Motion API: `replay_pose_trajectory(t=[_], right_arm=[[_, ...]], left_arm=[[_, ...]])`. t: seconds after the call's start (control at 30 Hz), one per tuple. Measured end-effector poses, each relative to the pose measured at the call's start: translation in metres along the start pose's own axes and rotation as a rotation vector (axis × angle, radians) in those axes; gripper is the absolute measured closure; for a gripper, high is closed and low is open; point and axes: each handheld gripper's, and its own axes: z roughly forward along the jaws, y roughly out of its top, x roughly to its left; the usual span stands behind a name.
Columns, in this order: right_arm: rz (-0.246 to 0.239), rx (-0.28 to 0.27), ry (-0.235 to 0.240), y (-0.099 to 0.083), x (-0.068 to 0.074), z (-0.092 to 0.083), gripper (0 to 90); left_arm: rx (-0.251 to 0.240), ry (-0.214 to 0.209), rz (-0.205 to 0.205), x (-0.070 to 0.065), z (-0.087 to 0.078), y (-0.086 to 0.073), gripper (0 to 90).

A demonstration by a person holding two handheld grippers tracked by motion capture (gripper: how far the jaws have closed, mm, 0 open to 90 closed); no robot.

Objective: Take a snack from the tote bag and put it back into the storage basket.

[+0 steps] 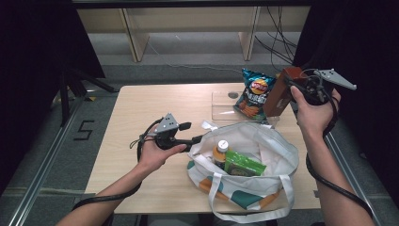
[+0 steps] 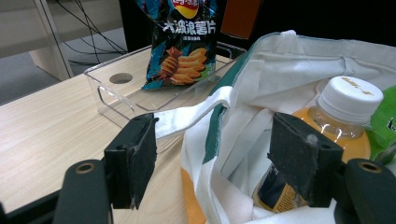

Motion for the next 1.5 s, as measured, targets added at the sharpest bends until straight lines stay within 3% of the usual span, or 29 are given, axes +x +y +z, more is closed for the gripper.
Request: replay_pose_trajectory(t=[0.2, 0.23, 0.3, 0.43, 0.5, 0.73, 0.9, 1.03, 1.07, 1.1, 1.5], right_arm=[[0.004, -0.005, -0.002, -0.001, 0.001, 0.002, 39.6], [-0.015, -0.008, -0.003, -0.001, 0.000, 0.003, 39.6], [0.005, 0.003, 0.003, -0.002, 0.002, 0.003, 39.6], [-0.033, -0.003, -0.002, -0.003, 0.002, 0.006, 39.6], [-0.017, 0.000, -0.003, -0.004, 0.002, 0.007, 39.6], [-0.028, -0.008, -0.002, -0.007, 0.001, 0.011, 39.6], [-0.013, 0.008, -0.012, -0.009, 0.002, 0.013, 39.6], [-0.030, 0.007, -0.021, -0.012, 0.002, 0.016, 39.6], [-0.013, 0.007, -0.027, -0.013, 0.003, 0.017, 39.6], [-0.030, 0.009, -0.025, -0.014, 0.002, 0.018, 39.6], [-0.045, 0.020, -0.055, -0.023, 0.003, 0.025, 39.6]], left_arm=[[-0.001, -0.001, 0.000, 0.000, 0.000, 0.000, 31.4], [-0.001, -0.002, 0.000, 0.000, 0.000, 0.000, 31.4], [0.001, -0.003, -0.001, -0.001, 0.000, 0.000, 31.4], [0.001, -0.004, 0.000, -0.001, 0.001, 0.000, 31.4], [0.001, -0.005, 0.001, -0.001, 0.000, 0.000, 31.4], [0.002, -0.005, 0.002, -0.001, 0.001, 0.000, 31.4], [0.001, -0.005, -0.001, -0.001, 0.000, 0.000, 31.4], [0.001, -0.004, 0.000, -0.001, 0.000, 0.000, 31.4], [0.002, -0.005, 0.000, -0.001, 0.000, 0.000, 31.4], [0.001, -0.005, 0.000, -0.001, 0.000, 0.000, 31.4], [0.002, -0.005, -0.001, -0.001, 0.000, 0.000, 31.4]])
